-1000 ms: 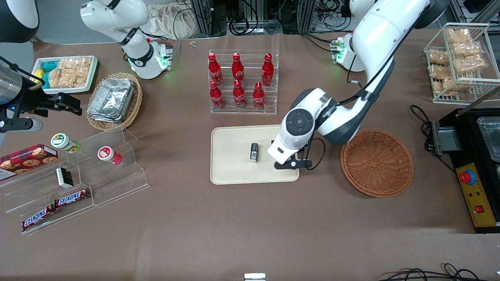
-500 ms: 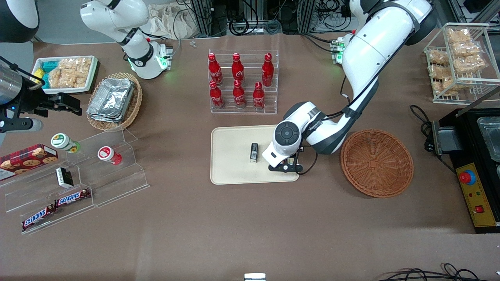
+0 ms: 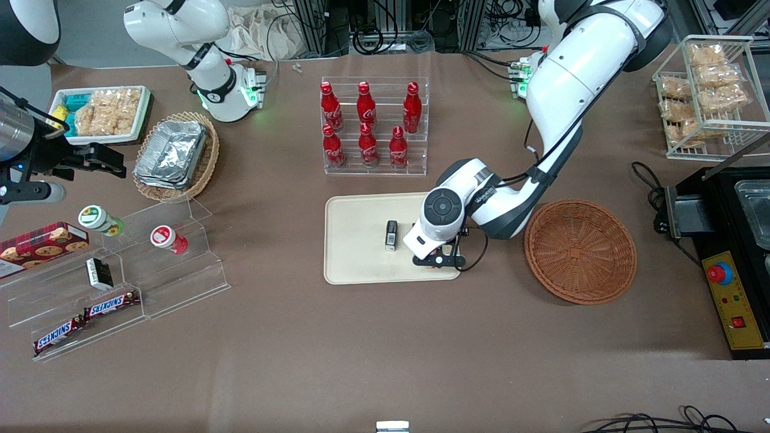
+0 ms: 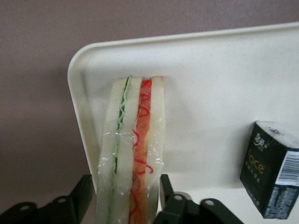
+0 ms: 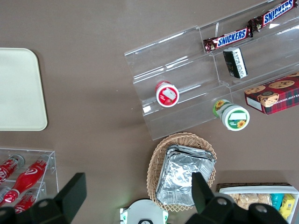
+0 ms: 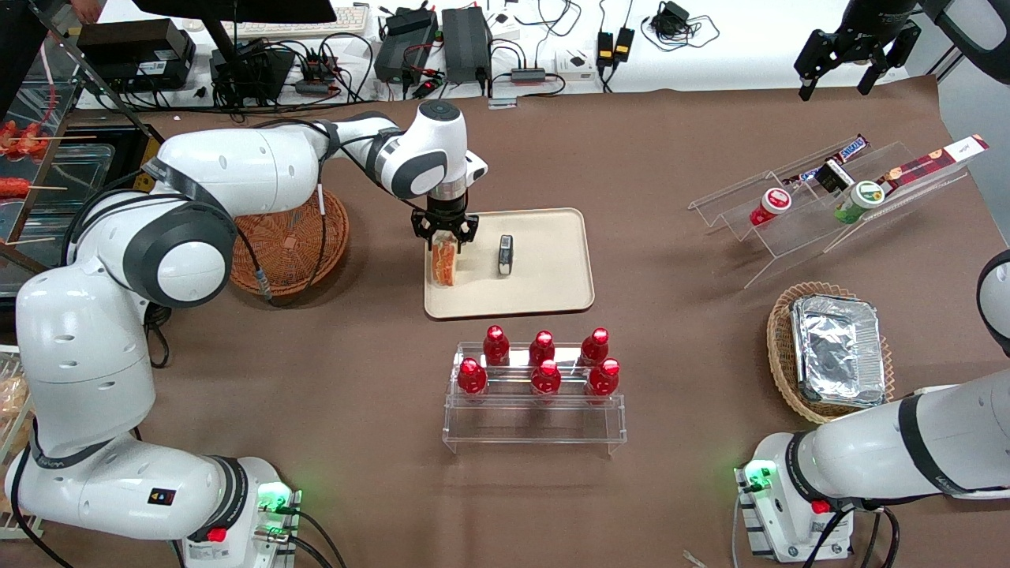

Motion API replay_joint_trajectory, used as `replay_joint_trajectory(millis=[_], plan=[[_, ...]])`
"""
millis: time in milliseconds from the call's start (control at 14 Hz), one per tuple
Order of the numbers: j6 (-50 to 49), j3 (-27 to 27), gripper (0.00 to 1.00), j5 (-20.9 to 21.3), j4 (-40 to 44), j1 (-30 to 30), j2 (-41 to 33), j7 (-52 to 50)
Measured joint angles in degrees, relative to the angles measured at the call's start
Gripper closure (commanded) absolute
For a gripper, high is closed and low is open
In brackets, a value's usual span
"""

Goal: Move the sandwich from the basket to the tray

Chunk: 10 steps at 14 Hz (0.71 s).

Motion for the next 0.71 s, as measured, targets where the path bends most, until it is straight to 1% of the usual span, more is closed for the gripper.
replay_joint_trajectory(millis=[143, 286, 714], plan=[[0.0, 0.0, 0.00, 0.0, 1.9, 0.1, -0.8, -0.1], [-0.8, 0.0, 0.00, 0.0, 3.6, 1.3, -4.1, -0.3], [-10.3, 0.1, 0.00, -4.7, 4.4, 10.2, -20.6, 1.0]])
